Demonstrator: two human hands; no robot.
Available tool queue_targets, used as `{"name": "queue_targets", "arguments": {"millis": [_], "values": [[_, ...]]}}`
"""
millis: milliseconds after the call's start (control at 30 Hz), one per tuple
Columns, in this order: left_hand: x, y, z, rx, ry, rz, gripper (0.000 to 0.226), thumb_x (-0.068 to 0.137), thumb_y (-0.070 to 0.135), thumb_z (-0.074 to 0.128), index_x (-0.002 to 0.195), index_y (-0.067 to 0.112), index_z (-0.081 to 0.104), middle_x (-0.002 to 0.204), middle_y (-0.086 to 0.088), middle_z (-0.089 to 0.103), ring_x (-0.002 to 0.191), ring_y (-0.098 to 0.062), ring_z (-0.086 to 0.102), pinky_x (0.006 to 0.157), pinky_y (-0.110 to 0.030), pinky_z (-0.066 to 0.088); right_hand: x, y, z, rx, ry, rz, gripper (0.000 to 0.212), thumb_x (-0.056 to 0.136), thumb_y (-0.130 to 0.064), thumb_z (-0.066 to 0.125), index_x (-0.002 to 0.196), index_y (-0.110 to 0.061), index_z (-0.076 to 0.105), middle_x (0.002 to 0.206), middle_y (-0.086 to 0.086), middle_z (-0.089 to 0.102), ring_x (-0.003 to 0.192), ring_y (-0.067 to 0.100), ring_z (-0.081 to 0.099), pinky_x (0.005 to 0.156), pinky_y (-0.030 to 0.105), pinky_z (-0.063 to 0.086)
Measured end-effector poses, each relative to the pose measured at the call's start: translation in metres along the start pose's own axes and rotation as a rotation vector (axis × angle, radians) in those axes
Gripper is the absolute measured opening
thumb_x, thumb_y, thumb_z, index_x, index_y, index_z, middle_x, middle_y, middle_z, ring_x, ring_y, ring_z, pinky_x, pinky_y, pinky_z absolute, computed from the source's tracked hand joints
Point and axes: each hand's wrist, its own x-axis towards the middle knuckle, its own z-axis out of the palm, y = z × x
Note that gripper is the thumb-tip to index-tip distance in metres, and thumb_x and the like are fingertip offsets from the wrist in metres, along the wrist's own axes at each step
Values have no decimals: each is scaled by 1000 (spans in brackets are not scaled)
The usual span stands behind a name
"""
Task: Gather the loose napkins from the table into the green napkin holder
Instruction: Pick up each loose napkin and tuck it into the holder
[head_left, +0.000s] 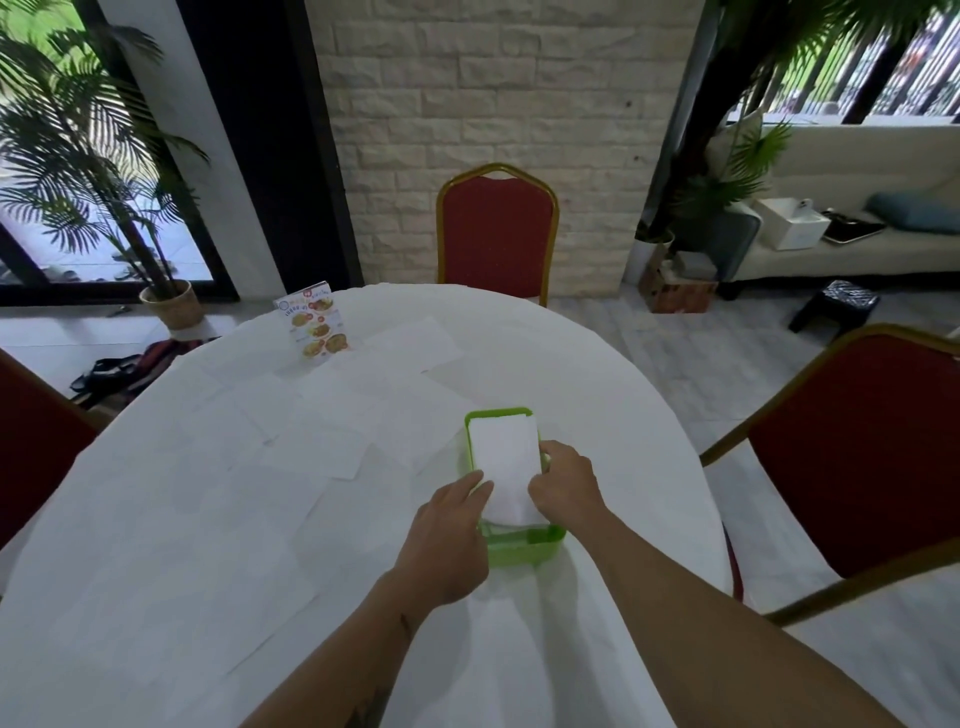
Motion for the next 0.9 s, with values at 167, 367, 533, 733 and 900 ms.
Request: {"name": "queue_targets", "arguments": {"millis": [167,367,533,733,900], "values": [[0,4,4,75,-60,29,62,88,16,43,148,20,27,158,2,20,145,-18,16,119,-38,19,3,-1,-2,-77,-51,-24,36,72,-6,49,105,-11,60,96,8,64,86,29,59,65,30,47],[-5,6,1,-45,170,19,68,82,12,41,148,17,25,156,-4,25,141,-21,27,115,-37,28,12,-5,-12,439,-80,26,54,83,0,56,134,-18,60,104,8,73,97,24,69,83,35,55],[-8,7,3,-24,253,42,67,82,14,44,147,15,27,156,-6,27,143,-21,26,115,-36,25,7,-4,-10,298,-132,79,55,84,-2,52,137,-13,56,131,7,63,113,25,62,96,35,52],[-6,13,9,117,-21,6,68,87,22,40,151,19,16,161,2,11,147,-17,8,121,-36,10,-4,-3,-4,-100,-62,15,18,78,-8,52,95,-11,52,101,9,60,84,26,56,61,30,43],[-7,12,10,142,-87,-36,68,88,21,39,151,20,15,161,2,9,148,-19,5,121,-40,9,-8,0,-5,-125,-37,7,28,78,-8,54,106,-10,53,106,10,59,85,26,55,64,29,43]]}}
